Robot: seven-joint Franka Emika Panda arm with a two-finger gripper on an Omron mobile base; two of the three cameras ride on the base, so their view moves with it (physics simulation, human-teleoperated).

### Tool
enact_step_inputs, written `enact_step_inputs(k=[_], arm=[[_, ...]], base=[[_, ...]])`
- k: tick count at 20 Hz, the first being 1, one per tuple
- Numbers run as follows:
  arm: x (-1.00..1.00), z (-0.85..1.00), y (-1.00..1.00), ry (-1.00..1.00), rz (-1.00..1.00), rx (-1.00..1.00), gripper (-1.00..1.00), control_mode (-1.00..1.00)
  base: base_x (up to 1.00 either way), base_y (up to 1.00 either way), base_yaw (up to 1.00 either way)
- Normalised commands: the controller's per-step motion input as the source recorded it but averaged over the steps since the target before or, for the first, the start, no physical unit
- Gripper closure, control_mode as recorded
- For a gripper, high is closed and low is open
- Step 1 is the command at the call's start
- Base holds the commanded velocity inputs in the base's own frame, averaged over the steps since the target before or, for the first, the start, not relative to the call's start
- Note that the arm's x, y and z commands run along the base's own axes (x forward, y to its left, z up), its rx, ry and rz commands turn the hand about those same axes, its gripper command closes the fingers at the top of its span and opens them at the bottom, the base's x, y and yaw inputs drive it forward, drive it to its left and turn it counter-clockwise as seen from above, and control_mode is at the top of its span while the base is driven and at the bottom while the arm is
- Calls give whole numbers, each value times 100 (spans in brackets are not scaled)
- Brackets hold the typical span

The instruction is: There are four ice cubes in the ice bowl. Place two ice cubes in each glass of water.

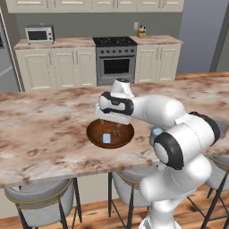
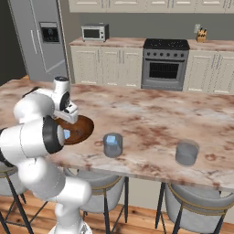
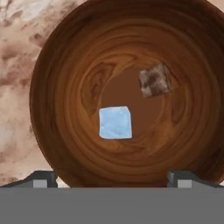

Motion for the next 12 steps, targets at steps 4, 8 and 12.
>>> enact_step_inputs(k=[4, 8, 12], arm=[[17, -31, 0, 11, 0, 0, -100, -100], [17, -44, 6, 2, 0, -1, -100, -100], [28, -43, 18, 0, 0, -7, -100, -100]], base=[[0, 0, 0], [0, 0, 0], [0, 0, 0]])
